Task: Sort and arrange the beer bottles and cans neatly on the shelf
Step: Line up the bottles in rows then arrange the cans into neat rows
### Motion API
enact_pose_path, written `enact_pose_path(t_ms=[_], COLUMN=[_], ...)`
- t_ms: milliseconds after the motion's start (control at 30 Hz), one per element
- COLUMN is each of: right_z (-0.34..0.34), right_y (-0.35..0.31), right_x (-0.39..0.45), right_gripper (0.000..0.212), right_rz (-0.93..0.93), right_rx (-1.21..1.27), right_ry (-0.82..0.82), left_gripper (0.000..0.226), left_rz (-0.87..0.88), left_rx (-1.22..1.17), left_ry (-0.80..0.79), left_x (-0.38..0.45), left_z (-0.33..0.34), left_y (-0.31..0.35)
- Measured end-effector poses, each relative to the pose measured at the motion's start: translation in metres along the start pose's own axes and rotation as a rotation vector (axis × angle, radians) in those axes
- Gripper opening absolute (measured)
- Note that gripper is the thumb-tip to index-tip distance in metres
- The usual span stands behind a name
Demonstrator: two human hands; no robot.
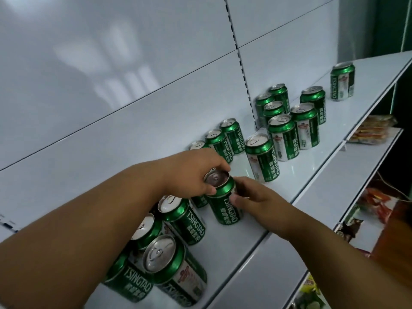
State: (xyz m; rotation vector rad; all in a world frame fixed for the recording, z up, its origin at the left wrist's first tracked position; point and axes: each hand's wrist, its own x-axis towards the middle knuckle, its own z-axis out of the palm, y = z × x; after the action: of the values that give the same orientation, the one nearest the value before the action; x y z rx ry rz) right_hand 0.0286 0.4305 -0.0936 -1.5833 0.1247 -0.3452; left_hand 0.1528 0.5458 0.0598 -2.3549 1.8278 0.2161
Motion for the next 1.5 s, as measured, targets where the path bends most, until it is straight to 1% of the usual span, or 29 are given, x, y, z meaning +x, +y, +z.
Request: enact_pose_path(t_ms=[67, 100, 167, 233, 333, 367, 433, 500, 600, 667, 833, 967, 1200, 1233, 1300, 1367, 1400, 1433, 1500], right_z=[-0.001, 0.000, 0.001, 0.006, 0.017, 0.020, 0.022, 0.016, 0.007, 0.006, 0.017, 0.024, 0.028, 0.030, 0.035, 0.042, 0.045, 0.048, 0.055], right_y=[0.001, 0.001, -0.002, -0.008, -0.011, -0.009, -0.005, -0.003, 0.000, 0.003, 0.006, 0.010, 0.013, 0.013, 0.013, 0.011, 0.009, 0.006, 0.000], right_x=[0.004, 0.006, 0.009, 0.009, 0.012, 0.014, 0.017, 0.018, 0.020, 0.022, 0.025, 0.031, 0.032, 0.028, 0.014, -0.002, -0.009, -0.016, -0.027], right_gripper=[0.059, 0.064, 0.064, 0.064, 0.069, 0.072, 0.074, 0.069, 0.061, 0.057, 0.053, 0.055, 0.063, 0.066, 0.066, 0.058, 0.051, 0.043, 0.030], right_rz=[-0.007, -0.014, -0.051, -0.109, -0.178, -0.185, -0.184, -0.156, -0.086, -0.059, -0.052, -0.046, -0.015, -0.009, -0.024, -0.067, -0.089, -0.110, -0.151], right_rx=[-0.105, -0.148, -0.179, -0.168, -0.228, -0.267, -0.321, -0.335, -0.340, -0.361, -0.356, -0.366, -0.348, -0.375, -0.444, -0.479, -0.490, -0.499, -0.500], right_ry=[-0.076, -0.070, 0.023, 0.160, 0.330, 0.357, 0.357, 0.276, 0.051, 0.009, 0.079, 0.064, 0.094, 0.120, 0.212, 0.288, 0.304, 0.305, 0.267], left_gripper=[0.062, 0.062, 0.064, 0.063, 0.048, 0.044, 0.042, 0.043, 0.051, 0.057, 0.061, 0.060, 0.062, 0.061, 0.050, 0.034, 0.027, 0.023, 0.026], left_rz=[-0.004, -0.009, -0.020, -0.050, -0.167, -0.201, -0.210, -0.173, -0.168, -0.166, -0.177, -0.181, -0.182, -0.172, -0.137, -0.102, -0.099, -0.110, -0.172], left_rx=[-0.015, -0.026, -0.056, -0.105, -0.076, -0.050, -0.025, -0.029, -0.044, -0.024, 0.027, 0.100, 0.130, 0.120, 0.061, -0.013, -0.029, -0.028, -0.008], left_ry=[-0.010, -0.008, 0.012, 0.049, 0.105, 0.115, 0.092, 0.033, -0.043, -0.074, -0.085, -0.067, 0.036, 0.074, 0.177, 0.230, 0.204, 0.141, -0.024], left_x=[-0.001, -0.002, -0.004, -0.005, -0.002, -0.001, -0.002, -0.005, -0.010, -0.012, -0.017, -0.020, -0.026, -0.030, -0.044, -0.063, -0.073, -0.084, -0.102], left_z=[-0.002, -0.002, -0.005, -0.007, -0.009, -0.010, -0.013, -0.017, -0.017, -0.013, -0.004, 0.004, 0.014, 0.016, 0.017, 0.014, 0.010, 0.006, -0.002], left_y=[-0.002, -0.003, -0.002, -0.001, 0.003, 0.004, 0.005, 0.005, 0.002, 0.000, -0.008, -0.016, -0.018, -0.015, -0.008, 0.002, 0.008, 0.014, 0.025])
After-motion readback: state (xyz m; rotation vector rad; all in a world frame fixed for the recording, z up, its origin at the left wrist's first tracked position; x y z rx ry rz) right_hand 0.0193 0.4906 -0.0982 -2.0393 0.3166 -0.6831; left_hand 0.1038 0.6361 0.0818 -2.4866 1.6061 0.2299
